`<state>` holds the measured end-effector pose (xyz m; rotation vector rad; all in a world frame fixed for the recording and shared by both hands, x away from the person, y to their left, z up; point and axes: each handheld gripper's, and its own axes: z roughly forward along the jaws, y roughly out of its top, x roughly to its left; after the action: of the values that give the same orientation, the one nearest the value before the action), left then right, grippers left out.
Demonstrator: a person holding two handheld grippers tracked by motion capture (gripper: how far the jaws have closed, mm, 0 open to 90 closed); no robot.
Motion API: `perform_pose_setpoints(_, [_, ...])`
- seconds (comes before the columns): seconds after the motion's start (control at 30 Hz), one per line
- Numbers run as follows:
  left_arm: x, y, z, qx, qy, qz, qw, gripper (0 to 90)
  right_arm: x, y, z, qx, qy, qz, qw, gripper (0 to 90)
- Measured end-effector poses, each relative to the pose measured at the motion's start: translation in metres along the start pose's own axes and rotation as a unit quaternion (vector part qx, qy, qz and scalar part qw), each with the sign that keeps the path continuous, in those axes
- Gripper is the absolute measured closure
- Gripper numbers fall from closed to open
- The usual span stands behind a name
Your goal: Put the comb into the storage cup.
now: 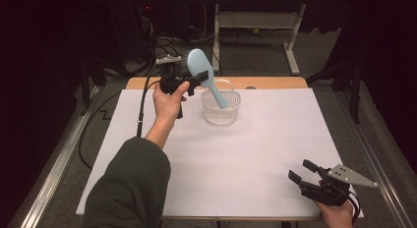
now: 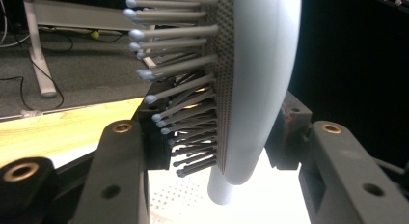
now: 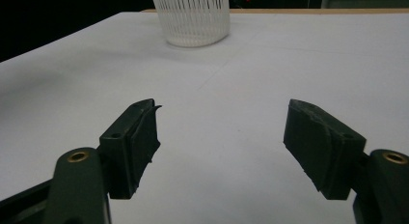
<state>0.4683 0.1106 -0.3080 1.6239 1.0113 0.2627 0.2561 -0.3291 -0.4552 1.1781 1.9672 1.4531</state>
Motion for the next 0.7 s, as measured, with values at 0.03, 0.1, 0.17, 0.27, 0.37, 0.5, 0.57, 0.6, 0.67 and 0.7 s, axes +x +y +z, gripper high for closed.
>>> perform_pose_setpoints(0.03, [0.001,0.000,0.001,-0.001,0.001,-0.001,1.0000,52.9,0.000,0.000,0.000,0.001,0.001,0.000,1.0000,28.8])
perform_pose_setpoints(0.1, [0.002,0.000,0.004,0.000,0.003,-0.005,1.0000,52.8,0.000,0.000,0.000,0.000,0.000,0.001,1.0000,29.0])
perform_pose_setpoints(0.17, [0.003,0.000,0.007,0.004,0.009,-0.003,0.9999,52.8,-0.001,0.000,0.000,0.001,0.001,0.002,1.0000,29.1])
perform_pose_setpoints(0.27, [0.006,0.000,0.011,0.004,0.015,-0.009,0.9998,52.8,-0.001,0.000,-0.001,-0.001,0.001,0.002,1.0000,29.2])
perform_pose_setpoints(0.37, [0.007,-0.002,0.017,0.008,0.017,-0.011,0.9998,52.8,-0.001,0.000,-0.001,0.000,0.000,0.004,1.0000,29.2])
perform_pose_setpoints(0.5, [0.008,-0.005,0.023,0.014,0.019,-0.010,0.9997,52.8,0.000,0.000,0.000,0.002,0.001,0.002,1.0000,29.2])
perform_pose_setpoints(0.57, [0.007,-0.007,0.025,0.018,0.020,-0.010,0.9996,52.8,0.000,0.000,0.000,0.002,0.001,0.002,1.0000,29.2])
perform_pose_setpoints(0.6, [0.007,-0.007,0.027,0.020,0.022,-0.009,0.9995,52.7,0.000,-0.001,0.000,0.003,0.001,0.002,1.0000,29.2])
perform_pose_setpoints(0.67, [0.007,-0.008,0.029,0.021,0.025,-0.010,0.9994,52.7,-0.001,-0.001,0.000,0.004,0.001,0.003,1.0000,29.1])
perform_pose_setpoints(0.7, [0.007,-0.008,0.029,0.022,0.024,-0.011,0.9994,52.7,-0.001,-0.001,0.001,0.005,0.002,0.004,1.0000,29.2])
